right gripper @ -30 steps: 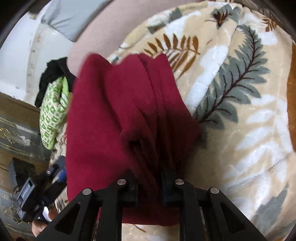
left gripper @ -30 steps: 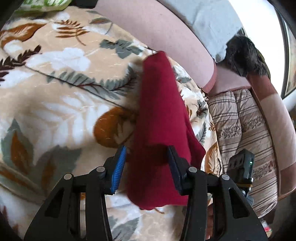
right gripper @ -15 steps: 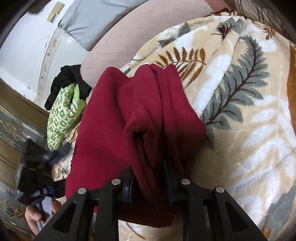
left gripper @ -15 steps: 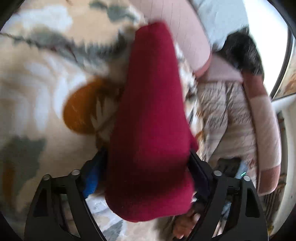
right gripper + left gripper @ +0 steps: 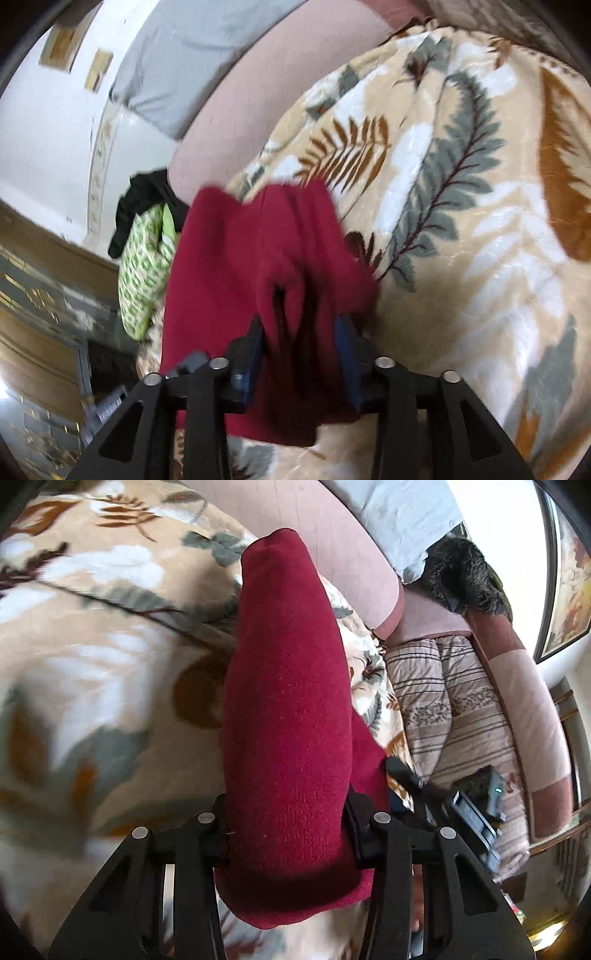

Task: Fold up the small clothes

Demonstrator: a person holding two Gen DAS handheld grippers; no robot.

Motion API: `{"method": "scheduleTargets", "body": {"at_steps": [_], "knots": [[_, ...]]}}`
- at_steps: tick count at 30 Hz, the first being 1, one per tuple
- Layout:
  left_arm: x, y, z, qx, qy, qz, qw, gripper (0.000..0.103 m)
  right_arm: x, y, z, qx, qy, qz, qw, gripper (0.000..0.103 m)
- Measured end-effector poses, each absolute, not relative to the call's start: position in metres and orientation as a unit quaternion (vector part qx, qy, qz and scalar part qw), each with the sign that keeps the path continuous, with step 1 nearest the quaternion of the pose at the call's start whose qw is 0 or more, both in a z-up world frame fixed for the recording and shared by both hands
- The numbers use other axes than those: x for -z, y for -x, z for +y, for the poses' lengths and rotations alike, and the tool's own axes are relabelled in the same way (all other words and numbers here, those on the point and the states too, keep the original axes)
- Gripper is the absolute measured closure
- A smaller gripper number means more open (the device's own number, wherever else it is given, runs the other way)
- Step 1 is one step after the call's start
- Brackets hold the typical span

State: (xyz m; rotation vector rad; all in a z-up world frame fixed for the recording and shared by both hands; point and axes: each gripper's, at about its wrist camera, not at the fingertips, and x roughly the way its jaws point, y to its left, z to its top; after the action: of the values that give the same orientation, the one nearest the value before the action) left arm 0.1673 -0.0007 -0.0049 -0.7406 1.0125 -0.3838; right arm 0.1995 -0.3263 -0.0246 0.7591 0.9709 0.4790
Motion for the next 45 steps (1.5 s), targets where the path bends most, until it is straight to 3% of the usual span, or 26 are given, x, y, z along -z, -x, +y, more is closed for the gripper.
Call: {"method": "scheduleTargets", "body": {"at_steps": [2, 6, 9, 13, 16, 23, 26, 29, 31, 33, 36, 39, 41, 43, 44, 45], "knots": [[0.000, -0.152, 0.018, 0.184, 0.351, 0.479, 0.783, 0.062, 0.022, -0.191, -0.328, -0.209, -0.364, 0.452, 0.787, 0.046], [0.026, -0.111, 0.070, 0.151, 0.397, 0.515, 0.745, 0.061, 0.012, -0.176, -0.312, -0.212, -0.345, 0.463, 0.788, 0.044], [0.055, -0.097, 0.092, 0.119, 0.433, 0.523, 0.725, 0.053, -0.017, -0.163, -0.279, -0.225, -0.270, 0.438, 0.827, 0.044], [0.040, -0.092, 0.071, 0.092, 0.360, 0.504, 0.780, 0.048, -0.064, -0.135, -0.199, -0.302, -0.137, 0.378, 0.864, 0.044], [0.046, -0.088, 0.071, 0.075, 0.383, 0.499, 0.774, 0.045, -0.081, -0.127, -0.131, -0.325, -0.023, 0.368, 0.871, 0.045], [0.046, -0.085, 0.066, 0.054, 0.392, 0.490, 0.777, 0.044, 0.004, -0.218, -0.026, -0.250, 0.086, 0.511, 0.818, 0.047], [0.051, -0.083, 0.070, 0.053, 0.399, 0.489, 0.773, 0.041, 0.024, -0.240, -0.034, -0.262, 0.067, 0.490, 0.829, 0.024], [0.053, -0.078, 0.077, 0.053, 0.415, 0.488, 0.766, 0.039, 0.021, -0.238, -0.042, -0.312, 0.042, 0.471, 0.824, 0.018], [0.052, -0.080, 0.080, 0.051, 0.435, 0.495, 0.751, 0.038, 0.004, -0.235, -0.059, -0.358, -0.015, 0.452, 0.817, 0.027], [0.054, -0.078, 0.085, 0.049, 0.454, 0.497, 0.738, 0.039, -0.018, -0.230, -0.097, -0.345, -0.070, 0.413, 0.840, 0.029], [0.047, -0.076, 0.086, 0.045, 0.458, 0.500, 0.733, 0.038, -0.038, -0.224, -0.134, -0.289, -0.081, 0.400, 0.866, 0.030], [0.028, -0.069, 0.096, 0.019, 0.447, 0.476, 0.757, 0.039, -0.057, -0.197, -0.122, -0.369, -0.036, 0.381, 0.847, 0.032], [0.008, -0.059, 0.108, -0.017, 0.421, 0.440, 0.793, 0.040, -0.049, -0.179, -0.101, -0.393, 0.061, 0.384, 0.833, 0.034], [-0.014, -0.054, 0.111, -0.041, 0.393, 0.395, 0.829, 0.040, -0.015, -0.184, -0.098, -0.335, 0.126, 0.436, 0.826, 0.044], [-0.024, -0.054, 0.108, -0.034, 0.383, 0.371, 0.846, 0.040, 0.007, -0.196, -0.112, -0.302, 0.097, 0.477, 0.820, 0.044], [-0.028, -0.058, 0.105, -0.018, 0.376, 0.362, 0.853, 0.040, 0.027, -0.207, -0.139, -0.295, 0.001, 0.502, 0.813, 0.038]]}}
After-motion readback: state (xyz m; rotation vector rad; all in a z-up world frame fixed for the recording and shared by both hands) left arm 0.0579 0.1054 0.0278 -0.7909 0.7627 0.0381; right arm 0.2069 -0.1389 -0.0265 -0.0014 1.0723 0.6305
